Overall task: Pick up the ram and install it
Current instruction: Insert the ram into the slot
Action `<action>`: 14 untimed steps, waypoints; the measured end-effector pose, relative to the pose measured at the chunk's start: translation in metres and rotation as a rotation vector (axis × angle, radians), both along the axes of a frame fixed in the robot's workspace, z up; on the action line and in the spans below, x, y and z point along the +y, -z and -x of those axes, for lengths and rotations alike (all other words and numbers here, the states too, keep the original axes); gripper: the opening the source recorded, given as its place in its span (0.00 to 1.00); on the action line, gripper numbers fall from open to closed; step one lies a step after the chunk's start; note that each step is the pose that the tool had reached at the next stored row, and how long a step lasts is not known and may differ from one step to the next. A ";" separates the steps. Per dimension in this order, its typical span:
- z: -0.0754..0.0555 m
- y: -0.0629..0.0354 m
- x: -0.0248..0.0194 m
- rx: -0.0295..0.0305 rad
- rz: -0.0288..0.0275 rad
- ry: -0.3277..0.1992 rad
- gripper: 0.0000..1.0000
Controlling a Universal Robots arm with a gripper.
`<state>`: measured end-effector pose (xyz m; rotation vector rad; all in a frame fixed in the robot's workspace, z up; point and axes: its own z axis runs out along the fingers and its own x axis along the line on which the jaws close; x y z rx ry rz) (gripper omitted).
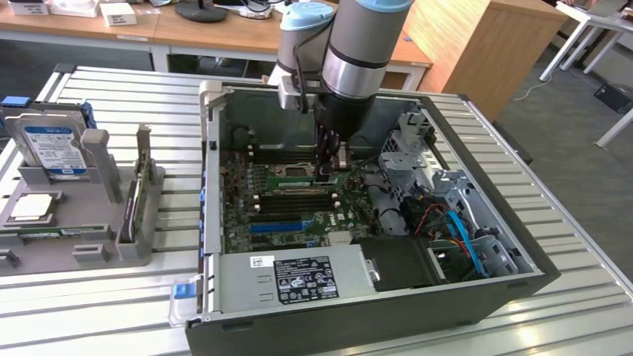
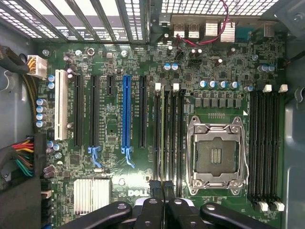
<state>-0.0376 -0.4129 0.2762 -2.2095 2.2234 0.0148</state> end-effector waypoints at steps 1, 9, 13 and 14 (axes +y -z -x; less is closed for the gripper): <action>0.000 0.0002 0.0000 0.0000 -0.0001 0.000 0.12; 0.000 0.0007 0.0000 -0.0001 -0.0004 0.000 0.12; 0.002 0.0009 0.0000 -0.0001 -0.0005 0.000 0.12; 0.002 0.0009 0.0000 -0.0002 -0.0005 0.000 0.12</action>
